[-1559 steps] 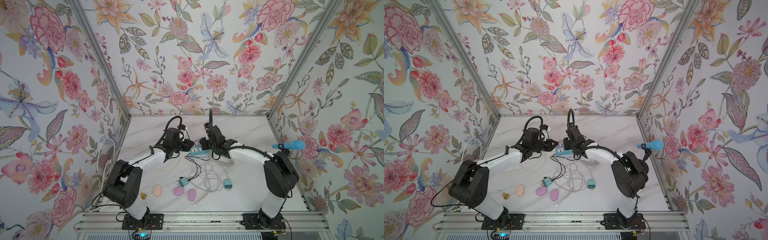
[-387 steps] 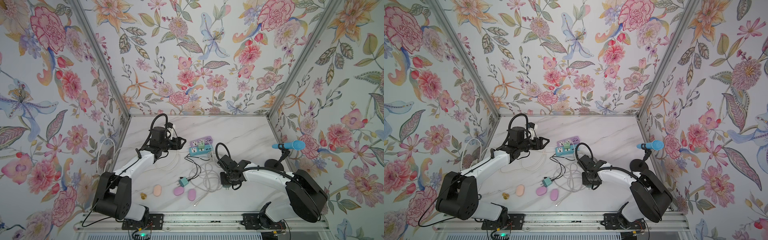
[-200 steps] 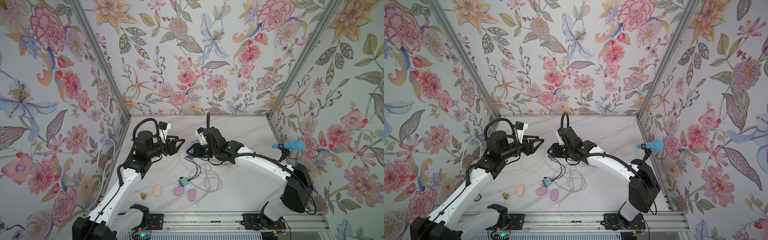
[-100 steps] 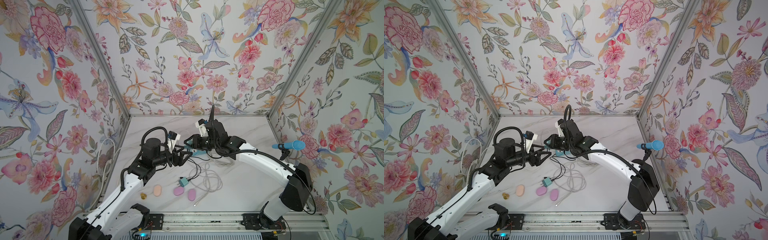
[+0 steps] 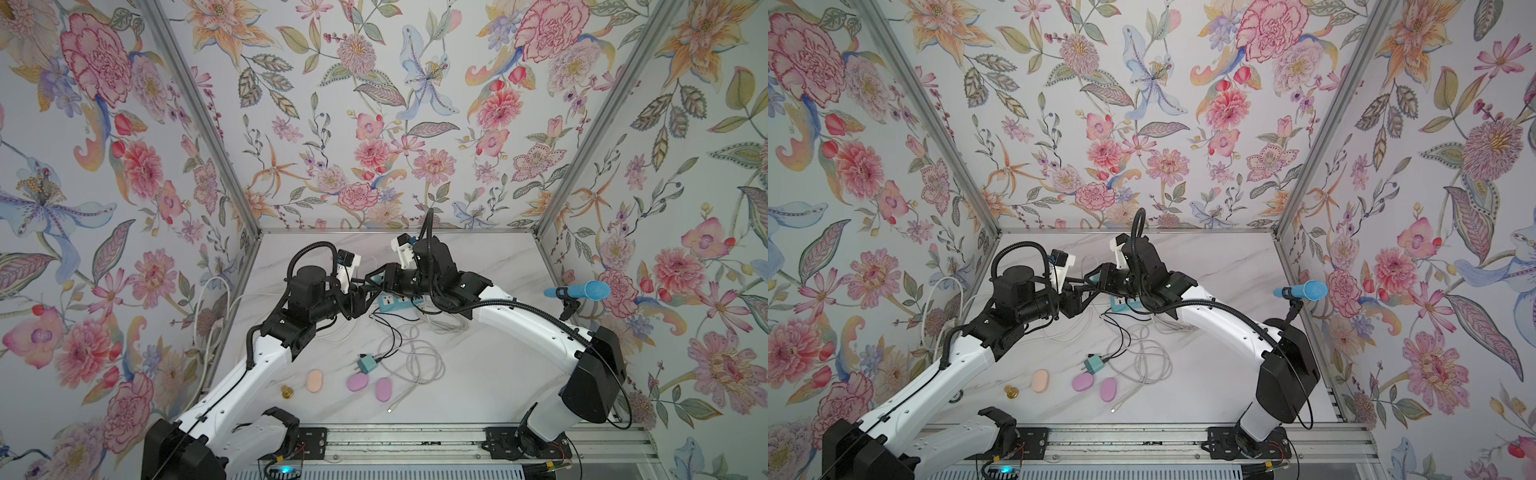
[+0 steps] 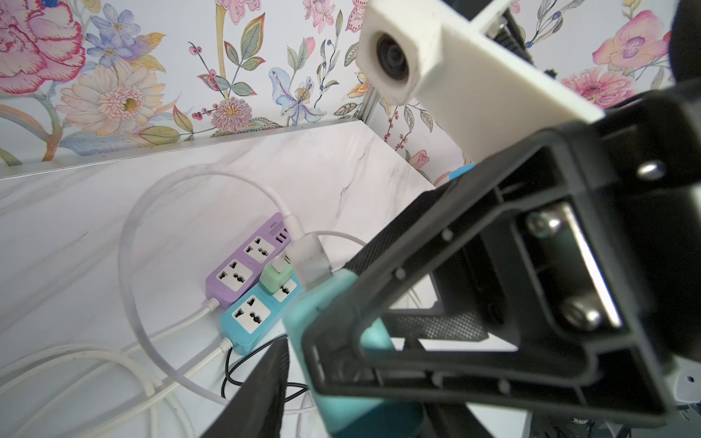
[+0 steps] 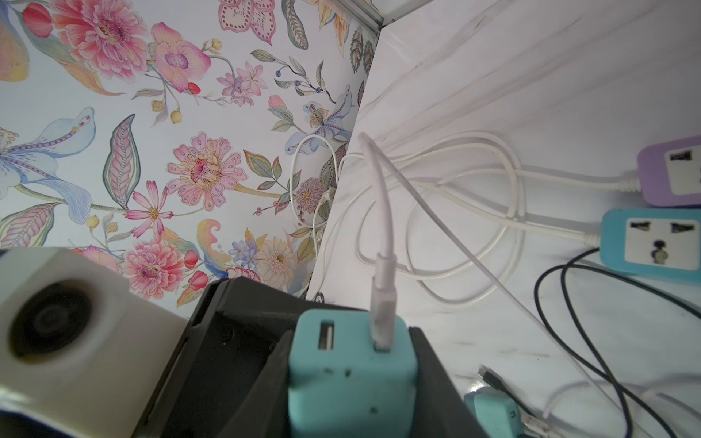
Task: Charge the bluetooth headset
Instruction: Pick up the plug from the center of the board.
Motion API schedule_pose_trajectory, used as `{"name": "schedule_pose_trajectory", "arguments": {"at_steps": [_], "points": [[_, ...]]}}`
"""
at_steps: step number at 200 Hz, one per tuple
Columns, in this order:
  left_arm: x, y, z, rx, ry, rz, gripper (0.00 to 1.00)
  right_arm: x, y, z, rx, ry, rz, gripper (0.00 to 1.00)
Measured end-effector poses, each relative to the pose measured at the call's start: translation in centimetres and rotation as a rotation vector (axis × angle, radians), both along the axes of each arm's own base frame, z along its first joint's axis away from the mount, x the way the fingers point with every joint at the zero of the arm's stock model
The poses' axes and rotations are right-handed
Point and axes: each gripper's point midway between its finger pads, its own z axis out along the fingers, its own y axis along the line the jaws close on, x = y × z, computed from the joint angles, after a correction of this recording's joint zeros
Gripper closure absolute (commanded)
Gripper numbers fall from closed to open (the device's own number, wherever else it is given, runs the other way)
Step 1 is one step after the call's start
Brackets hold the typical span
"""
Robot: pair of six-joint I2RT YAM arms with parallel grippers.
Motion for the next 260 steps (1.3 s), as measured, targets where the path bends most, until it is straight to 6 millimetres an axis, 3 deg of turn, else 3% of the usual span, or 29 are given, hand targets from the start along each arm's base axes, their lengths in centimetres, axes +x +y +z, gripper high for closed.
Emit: {"name": "schedule_pose_trajectory", "arguments": {"at_steps": [22, 45, 63, 84, 112, 146, 260], "points": [[0.1, -0.1, 0.4, -0.021, 0.0, 0.008, 0.7, 0.3, 0.0, 0.3, 0.027, -0.011, -0.022, 0.93], [0.5, 0.2, 0.6, -0.034, 0.005, 0.04, 0.91, 0.7, 0.1, 0.5, 0.048, -0.02, -0.051, 0.92], [0.7, 0.2, 1.0, -0.039, -0.013, 0.048, 1.0, 0.9, 0.2, 0.8, 0.065, -0.03, -0.063, 0.84], [0.7, 0.2, 1.2, -0.034, -0.029, 0.047, 1.0, 0.8, 0.1, 1.0, 0.075, -0.035, -0.067, 0.66], [0.4, 0.0, 1.3, -0.009, -0.066, 0.013, 1.0, 0.6, -0.3, 1.2, 0.086, -0.035, -0.058, 0.62], [-0.5, 0.0, 1.8, 0.061, -0.14, -0.044, 1.0, -0.2, -0.9, 1.3, 0.081, -0.011, 0.008, 0.42], [-2.0, 0.3, 2.3, 0.191, -0.311, -0.126, 1.0, -2.1, -0.9, 1.6, 0.045, -0.006, 0.135, 0.52]]}}
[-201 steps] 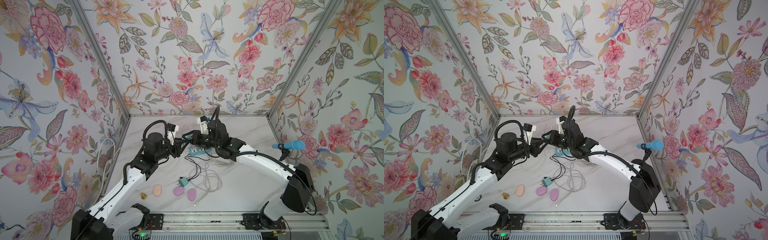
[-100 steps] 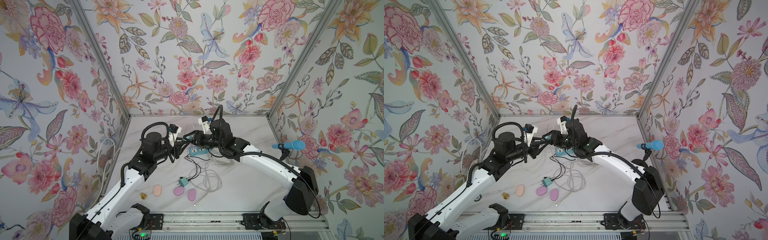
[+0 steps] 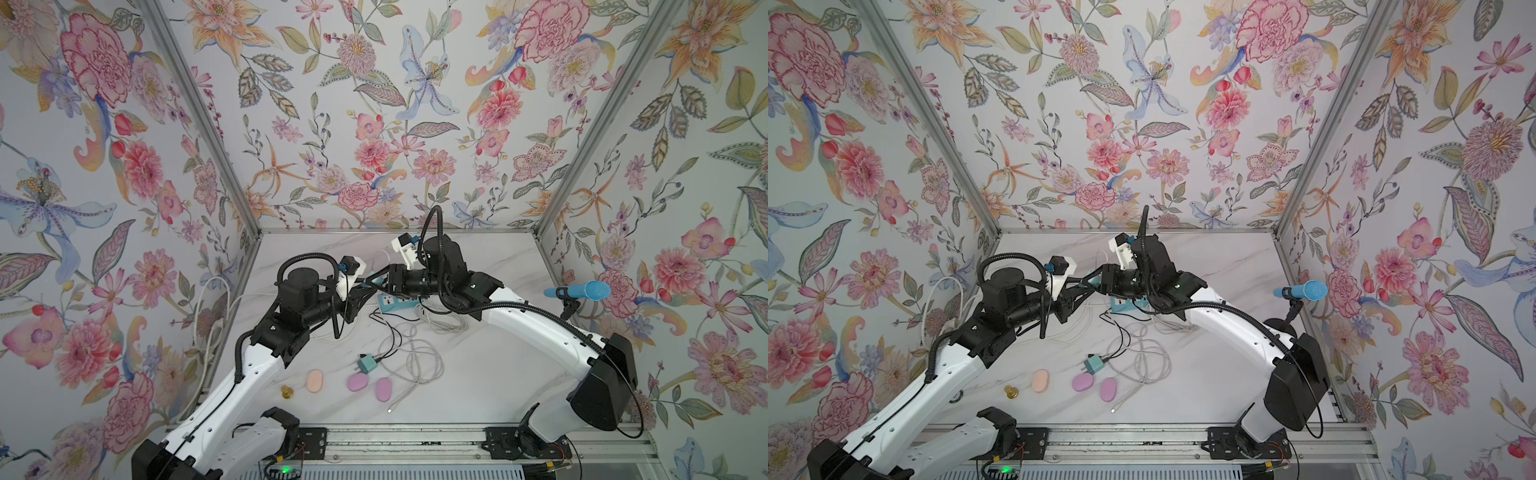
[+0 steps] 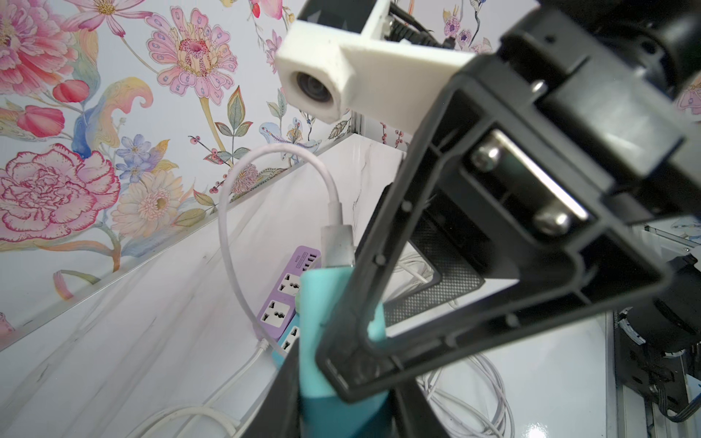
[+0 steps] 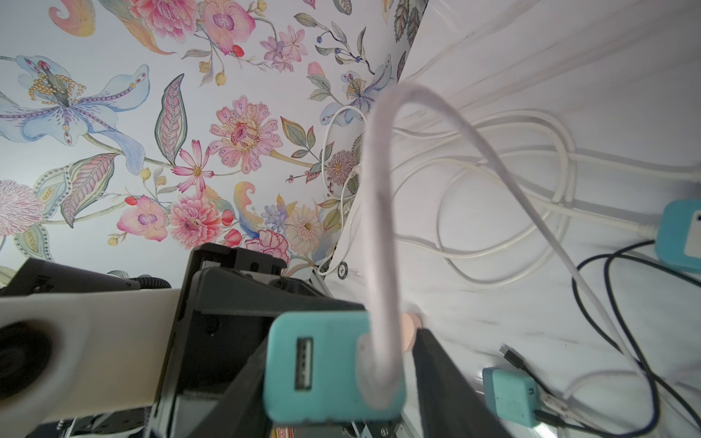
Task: Charge the bluetooth headset
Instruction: Pick up the plug from the center of the board.
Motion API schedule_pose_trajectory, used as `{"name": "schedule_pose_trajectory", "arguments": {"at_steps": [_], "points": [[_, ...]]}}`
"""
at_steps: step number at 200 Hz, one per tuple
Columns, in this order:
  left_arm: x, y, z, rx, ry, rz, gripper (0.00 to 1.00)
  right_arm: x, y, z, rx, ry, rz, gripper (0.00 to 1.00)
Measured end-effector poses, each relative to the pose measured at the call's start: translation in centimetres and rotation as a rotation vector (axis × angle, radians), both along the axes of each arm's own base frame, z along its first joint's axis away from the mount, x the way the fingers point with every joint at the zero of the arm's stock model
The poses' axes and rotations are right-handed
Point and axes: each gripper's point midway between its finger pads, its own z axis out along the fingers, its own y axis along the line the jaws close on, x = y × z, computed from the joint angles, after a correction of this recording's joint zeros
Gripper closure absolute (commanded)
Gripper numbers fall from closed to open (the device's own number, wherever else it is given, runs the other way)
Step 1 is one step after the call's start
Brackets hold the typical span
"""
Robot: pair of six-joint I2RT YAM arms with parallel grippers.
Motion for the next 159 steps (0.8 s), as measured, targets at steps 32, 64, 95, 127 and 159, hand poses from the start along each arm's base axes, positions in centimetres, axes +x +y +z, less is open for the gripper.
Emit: {"name": "schedule_pose_trajectory", "arguments": {"at_steps": [32, 64, 95, 127, 159], "points": [[-0.2, -0.2, -0.2, 0.009, -0.002, -0.023, 1.0, -0.2, 0.0, 0.2, 0.003, -0.007, 0.019, 0.77], [-0.1, -0.4, -0.3, 0.01, -0.004, -0.03, 0.68, -0.2, -0.1, 0.2, -0.01, -0.025, 0.023, 0.97], [0.2, -0.8, -0.6, -0.003, 0.013, -0.04, 0.35, 1.0, -0.8, -0.8, -0.077, -0.09, -0.032, 1.0], [0.4, -1.1, -0.6, -0.027, 0.034, -0.043, 0.35, 3.0, -2.9, -3.6, -0.24, -0.166, -0.118, 1.0], [0.8, -1.3, -1.4, -0.028, 0.071, -0.035, 0.35, 4.2, -5.1, -8.2, -0.471, -0.207, -0.151, 1.0]]}}
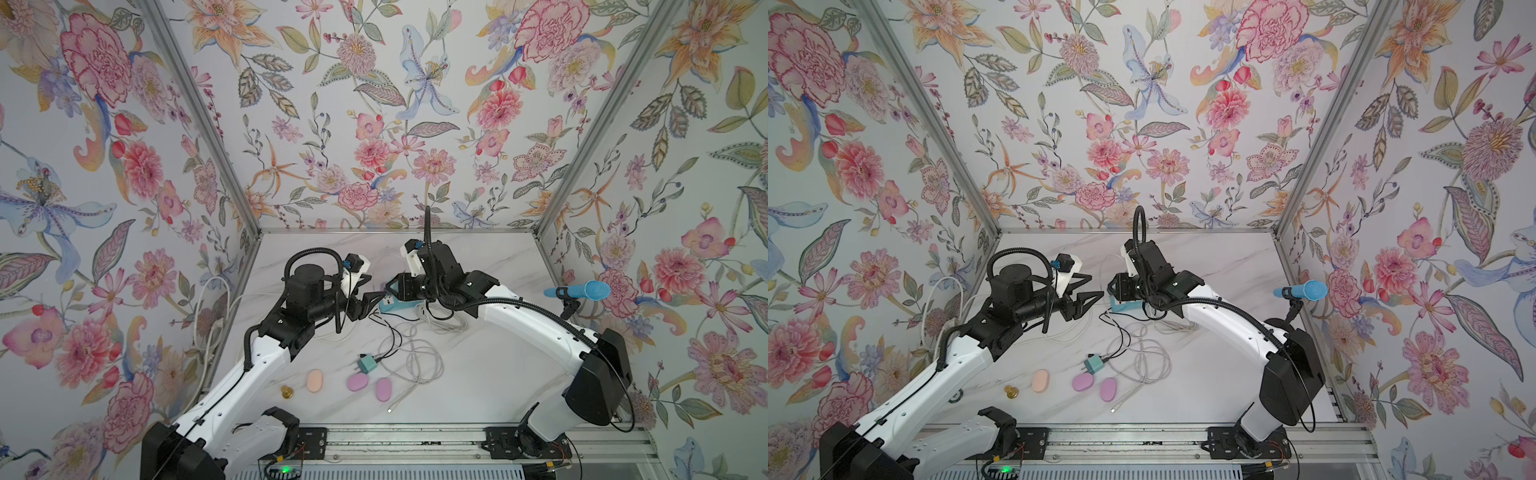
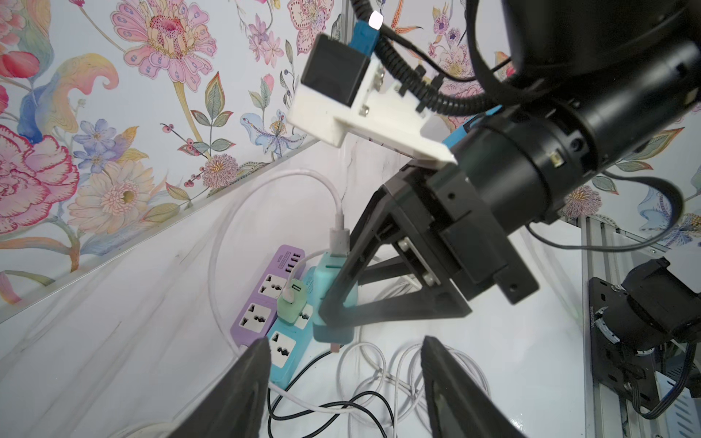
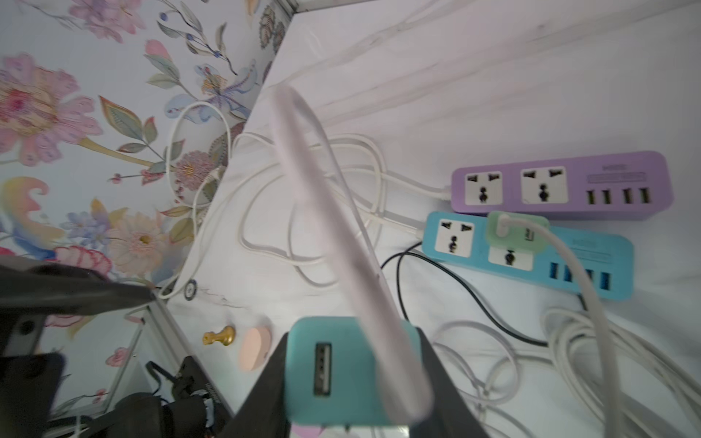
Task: Charge the bluetooth headset
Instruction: Pick up the plug from the center of the board, then insert the plug into the socket.
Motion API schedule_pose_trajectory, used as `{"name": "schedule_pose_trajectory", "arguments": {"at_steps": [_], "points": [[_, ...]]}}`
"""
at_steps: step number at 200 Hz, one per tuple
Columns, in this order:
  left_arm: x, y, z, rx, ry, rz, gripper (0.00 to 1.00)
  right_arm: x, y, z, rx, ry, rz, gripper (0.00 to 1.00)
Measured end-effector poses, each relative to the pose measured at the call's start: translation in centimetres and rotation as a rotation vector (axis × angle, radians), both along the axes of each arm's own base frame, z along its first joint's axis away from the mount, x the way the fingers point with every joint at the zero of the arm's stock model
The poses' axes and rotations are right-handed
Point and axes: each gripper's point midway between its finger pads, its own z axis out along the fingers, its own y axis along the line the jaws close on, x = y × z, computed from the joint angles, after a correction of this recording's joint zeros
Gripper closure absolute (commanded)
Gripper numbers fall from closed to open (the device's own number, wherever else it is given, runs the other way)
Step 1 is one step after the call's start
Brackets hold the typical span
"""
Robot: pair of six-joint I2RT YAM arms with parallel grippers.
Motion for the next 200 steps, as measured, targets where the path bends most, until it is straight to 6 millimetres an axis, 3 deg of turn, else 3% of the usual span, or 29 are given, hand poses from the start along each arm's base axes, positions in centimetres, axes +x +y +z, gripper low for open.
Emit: {"name": "schedule_pose_trajectory", "arguments": {"at_steps": [34, 57, 80, 114, 175, 200], "points": [[0.5, -0.2, -1.0, 0.002, 0.044, 0.009, 0.39, 0.5, -1.0, -5.8, -0.239, -0.01, -0.022, 1.0], [1.1, -0.2, -2.1, 0.003, 0.089, 0.031, 0.44, 0.3, -0.1, -9.2, -0.366, -0.019, -0.012, 1.0], [2.0, -0.2, -3.1, -0.034, 0.138, 0.068, 0.5, 0.0, 1.0, -11.3, -0.41, -0.029, -0.004, 1.0], [2.8, 0.1, -5.8, -0.086, 0.235, 0.129, 0.58, 1.7, 1.4, -10.8, -0.378, -0.079, -0.075, 1.0], [3.4, 1.8, -9.5, -0.106, 0.321, 0.254, 0.88, 4.7, 0.8, -10.4, -0.305, -0.155, -0.2, 1.0], [3.6, 2.3, -11.3, -0.104, 0.371, 0.283, 0.93, 5.5, 1.6, -10.9, -0.277, -0.17, -0.209, 1.0]]}}
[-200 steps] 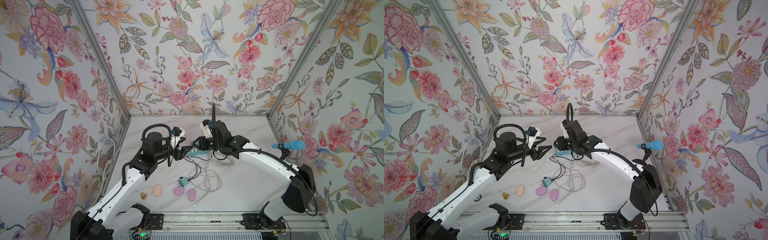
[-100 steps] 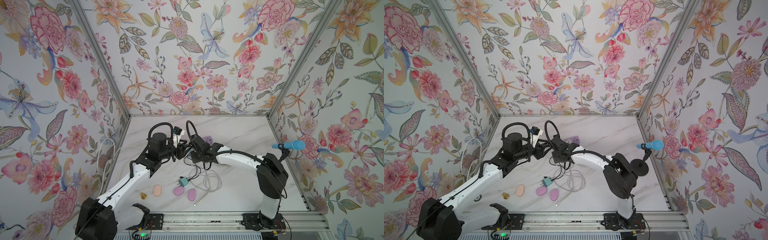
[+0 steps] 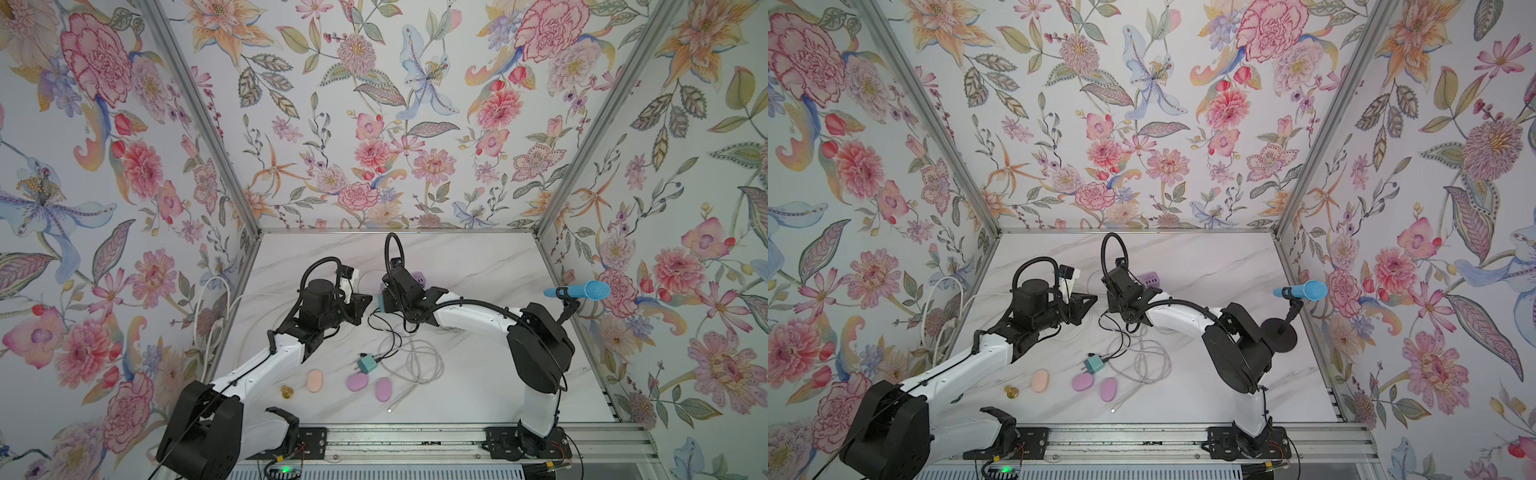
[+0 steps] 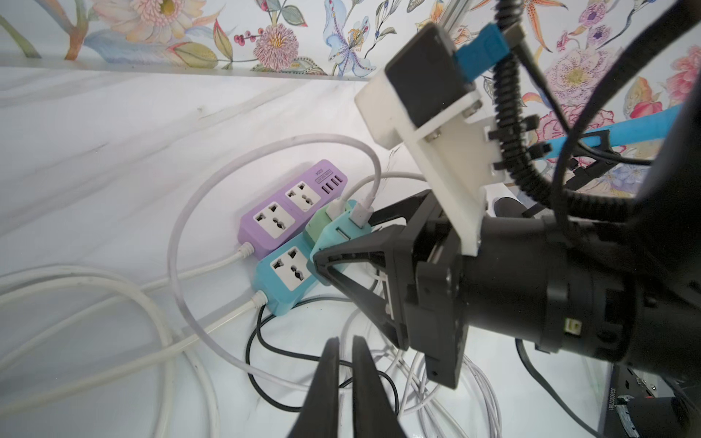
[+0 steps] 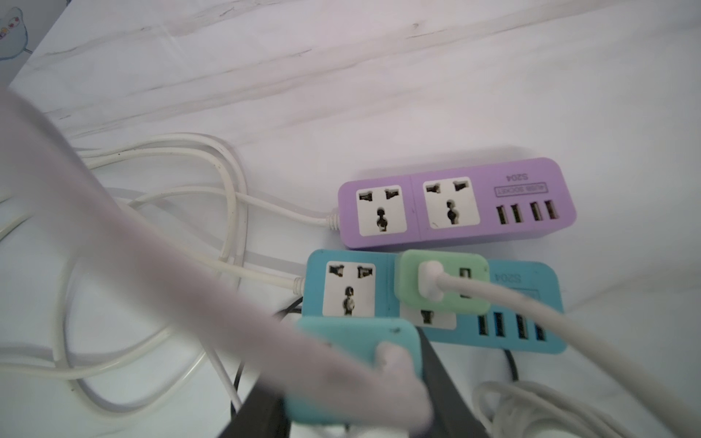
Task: Charge the bluetooth headset
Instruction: Insert the plug into the socket.
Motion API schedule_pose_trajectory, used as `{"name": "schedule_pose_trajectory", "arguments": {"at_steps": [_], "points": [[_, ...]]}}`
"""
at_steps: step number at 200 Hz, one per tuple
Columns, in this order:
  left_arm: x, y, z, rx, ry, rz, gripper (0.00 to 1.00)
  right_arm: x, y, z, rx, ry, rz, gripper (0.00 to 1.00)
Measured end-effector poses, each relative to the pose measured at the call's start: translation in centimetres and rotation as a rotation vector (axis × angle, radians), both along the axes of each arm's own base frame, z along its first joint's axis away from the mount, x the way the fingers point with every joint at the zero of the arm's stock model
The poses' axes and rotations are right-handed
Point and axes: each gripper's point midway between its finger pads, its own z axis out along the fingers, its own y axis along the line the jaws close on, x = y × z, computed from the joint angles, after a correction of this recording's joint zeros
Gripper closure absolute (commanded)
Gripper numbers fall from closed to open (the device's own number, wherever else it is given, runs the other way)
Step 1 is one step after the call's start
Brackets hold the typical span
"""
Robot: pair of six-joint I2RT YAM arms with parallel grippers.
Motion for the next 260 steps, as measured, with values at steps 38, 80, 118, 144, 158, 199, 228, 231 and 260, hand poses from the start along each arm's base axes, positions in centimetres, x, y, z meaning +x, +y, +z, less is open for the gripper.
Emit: {"name": "schedule_pose_trajectory", "arguments": {"at_steps": [38, 80, 118, 144, 158, 199, 228, 231, 260], "points": [[0.3, 0.2, -2.0, -0.01, 0.068, 0.023, 0.94, 0.7, 0.6, -2.3, -0.007, 0.01, 0.0, 1.0], [0.6, 0.8, -2.3, -0.04, 0.085, 0.055, 0.95, 1.6, 1.1, -2.7, 0.015, -0.01, -0.008, 1.0], [0.4, 1.0, -2.7, -0.048, 0.104, 0.064, 0.96, 2.1, 1.1, -2.4, 0.024, -0.037, -0.02, 1.0], [0.3, 0.9, -3.0, -0.052, 0.118, 0.062, 0.97, 2.6, 1.1, -2.1, 0.018, -0.069, -0.029, 1.0], [0.2, 0.8, -3.1, -0.055, 0.123, 0.055, 0.97, 2.7, 1.3, -2.1, 0.007, -0.089, -0.026, 1.0], [0.1, 0.7, -3.1, -0.059, 0.127, 0.051, 0.99, 2.5, 1.2, -2.4, -0.011, -0.116, -0.028, 1.0], [0.2, 0.8, -3.1, -0.059, 0.127, 0.052, 1.0, 2.4, 1.2, -2.7, -0.003, -0.137, -0.035, 1.0], [0.2, 0.8, -3.1, -0.059, 0.128, 0.053, 1.0, 2.4, 1.3, -2.7, -0.002, -0.14, -0.035, 1.0], [0.2, 0.9, -3.2, -0.058, 0.131, 0.056, 1.0, 2.3, 1.2, -2.8, 0.003, -0.177, -0.047, 1.0]]}}
